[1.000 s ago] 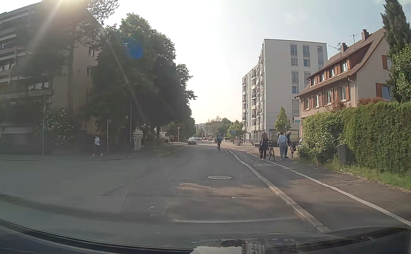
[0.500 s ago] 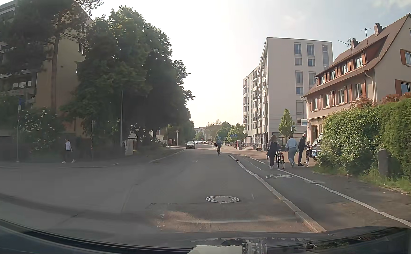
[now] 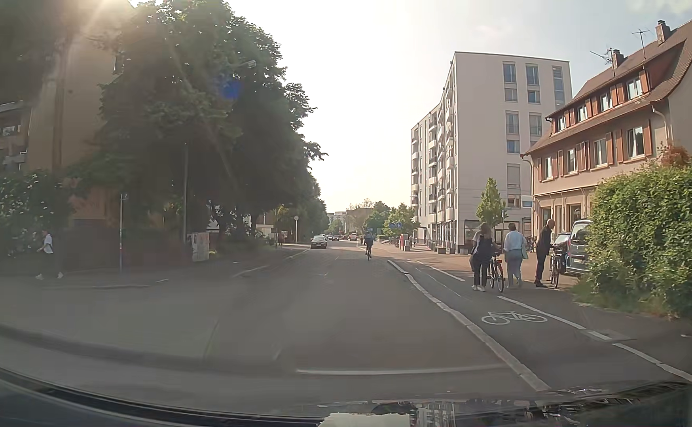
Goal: Follow the waypoints while adhering to traffic rules and regulations
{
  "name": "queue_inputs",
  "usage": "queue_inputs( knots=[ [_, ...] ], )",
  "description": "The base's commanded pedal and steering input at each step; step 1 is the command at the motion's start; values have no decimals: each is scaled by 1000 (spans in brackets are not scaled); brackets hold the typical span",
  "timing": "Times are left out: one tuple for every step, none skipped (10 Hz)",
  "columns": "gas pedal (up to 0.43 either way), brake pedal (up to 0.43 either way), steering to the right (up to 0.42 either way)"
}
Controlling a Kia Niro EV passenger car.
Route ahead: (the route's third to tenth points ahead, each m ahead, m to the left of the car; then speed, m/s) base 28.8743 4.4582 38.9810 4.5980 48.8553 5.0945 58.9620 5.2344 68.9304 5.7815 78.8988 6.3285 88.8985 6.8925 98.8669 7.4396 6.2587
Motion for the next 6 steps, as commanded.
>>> queue_inputs(
  knots=[
    [59, 0, 2],
    [59, 0, 2],
    [59, 0, 2],
    [59, 0, 2],
    [59, 0, 0],
    [59, 0, 0]
  ],
)
